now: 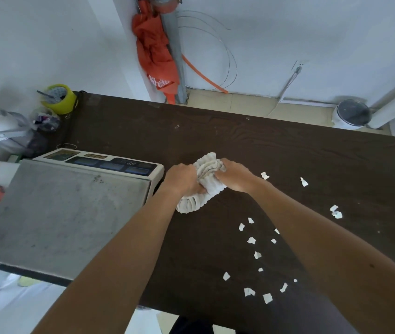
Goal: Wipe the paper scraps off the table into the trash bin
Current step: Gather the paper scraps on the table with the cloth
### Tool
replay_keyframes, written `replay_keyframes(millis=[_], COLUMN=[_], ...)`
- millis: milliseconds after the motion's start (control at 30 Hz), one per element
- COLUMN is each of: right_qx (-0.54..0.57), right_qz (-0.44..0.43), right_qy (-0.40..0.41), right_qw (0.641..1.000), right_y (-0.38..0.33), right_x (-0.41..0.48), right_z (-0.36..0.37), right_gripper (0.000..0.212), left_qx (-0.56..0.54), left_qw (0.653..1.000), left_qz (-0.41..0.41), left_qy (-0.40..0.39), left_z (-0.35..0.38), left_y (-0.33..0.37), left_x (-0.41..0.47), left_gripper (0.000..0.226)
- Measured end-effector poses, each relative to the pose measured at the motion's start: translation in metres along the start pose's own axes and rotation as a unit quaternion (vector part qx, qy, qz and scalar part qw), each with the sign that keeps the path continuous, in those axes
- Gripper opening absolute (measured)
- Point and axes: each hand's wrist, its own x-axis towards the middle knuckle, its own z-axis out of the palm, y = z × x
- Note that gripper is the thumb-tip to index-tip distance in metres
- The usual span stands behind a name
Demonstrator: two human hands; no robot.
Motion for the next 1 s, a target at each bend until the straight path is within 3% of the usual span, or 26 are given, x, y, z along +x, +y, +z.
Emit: replay_keyframes(millis=[133, 267, 700, 1000], right_qx=[0.001, -0.011, -0.012, -0.003], right_qz=[0.001, 0.011, -0.01, 0.006], right_qy=[-0.022, -0.024, -0.02, -0.02], right_qw=[1.0, 1.0, 1.0, 1.0], right_y=[0.026, 0.055, 0.13, 0.19], right_x=[-0.03, -0.06, -0.132, -0.168], right_z=[0.005, 0.006, 0.002, -0.003], right_gripper=[0.04, 0.047, 0.046, 0.05], left_qx=[0.005, -0.034, -0.099, -0.116], left_qw=[1.0, 0.999, 0.993, 0.991], left_qz=[0.015, 0.005, -0.053, -0.048], left_qy=[0.008, 0.007, 0.036, 0.043], left_z=[0.033, 0.067, 0.116, 0.132], left_y=[0.022, 0.049, 0.138, 0.201], left_x=[-0.02, -0.032, -0.088, -0.111], left_gripper=[0.045, 0.06, 0.074, 0.071])
